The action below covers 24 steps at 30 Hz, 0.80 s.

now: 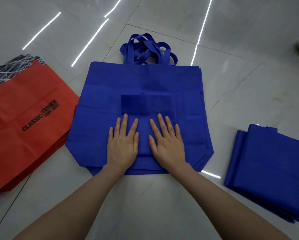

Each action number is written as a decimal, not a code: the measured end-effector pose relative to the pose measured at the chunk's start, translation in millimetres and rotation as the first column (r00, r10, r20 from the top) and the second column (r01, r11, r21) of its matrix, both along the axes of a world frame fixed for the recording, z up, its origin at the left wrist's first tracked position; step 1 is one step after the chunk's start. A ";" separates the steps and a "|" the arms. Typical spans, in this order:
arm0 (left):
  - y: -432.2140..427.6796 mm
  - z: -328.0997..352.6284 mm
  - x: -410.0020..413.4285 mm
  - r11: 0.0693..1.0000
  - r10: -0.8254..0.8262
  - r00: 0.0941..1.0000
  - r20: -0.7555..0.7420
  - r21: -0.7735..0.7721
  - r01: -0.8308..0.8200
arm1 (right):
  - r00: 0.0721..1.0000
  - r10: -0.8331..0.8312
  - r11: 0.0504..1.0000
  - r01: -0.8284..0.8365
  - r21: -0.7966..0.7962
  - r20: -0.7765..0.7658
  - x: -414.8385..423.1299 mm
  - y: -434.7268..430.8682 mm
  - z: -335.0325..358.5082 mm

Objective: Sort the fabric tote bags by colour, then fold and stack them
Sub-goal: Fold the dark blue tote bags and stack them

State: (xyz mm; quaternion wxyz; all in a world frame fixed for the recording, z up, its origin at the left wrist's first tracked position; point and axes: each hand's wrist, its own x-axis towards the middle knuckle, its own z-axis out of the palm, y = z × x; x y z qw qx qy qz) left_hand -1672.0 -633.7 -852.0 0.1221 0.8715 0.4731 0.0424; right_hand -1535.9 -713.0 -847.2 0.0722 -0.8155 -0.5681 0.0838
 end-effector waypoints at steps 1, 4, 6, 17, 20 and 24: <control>0.0 -0.5 0.8 1.000 0.001 1.000 0.008 0.008 -0.001 | 1.000 -0.027 0.999 0.027 -0.017 0.015 7.6 -10.4 -1.1; -1.1 0.4 1.8 1.000 0.003 1.000 0.000 -0.006 -0.003 | 0.999 -0.041 0.994 0.041 -0.101 0.003 19.3 -26.8 3.0; -0.5 4.6 1.7 0.999 -0.012 0.999 -0.045 -0.030 0.011 | 0.999 -0.039 0.995 0.039 -0.095 0.004 18.6 -22.6 9.7; 37.7 12.7 -49.0 0.891 -0.375 0.907 -0.192 0.197 0.410 | 0.994 0.043 0.979 -0.021 -0.202 0.103 22.6 50.1 33.9; 8.9 16.7 -35.7 0.961 -0.079 0.994 -0.071 0.258 0.095 | 0.985 -0.156 0.977 0.165 -0.136 0.072 7.4 33.6 32.2; -39.2 13.2 -16.8 0.988 0.093 0.996 0.006 0.127 -0.093 | 0.939 -0.345 0.934 0.344 -0.095 0.004 -15.5 4.3 26.8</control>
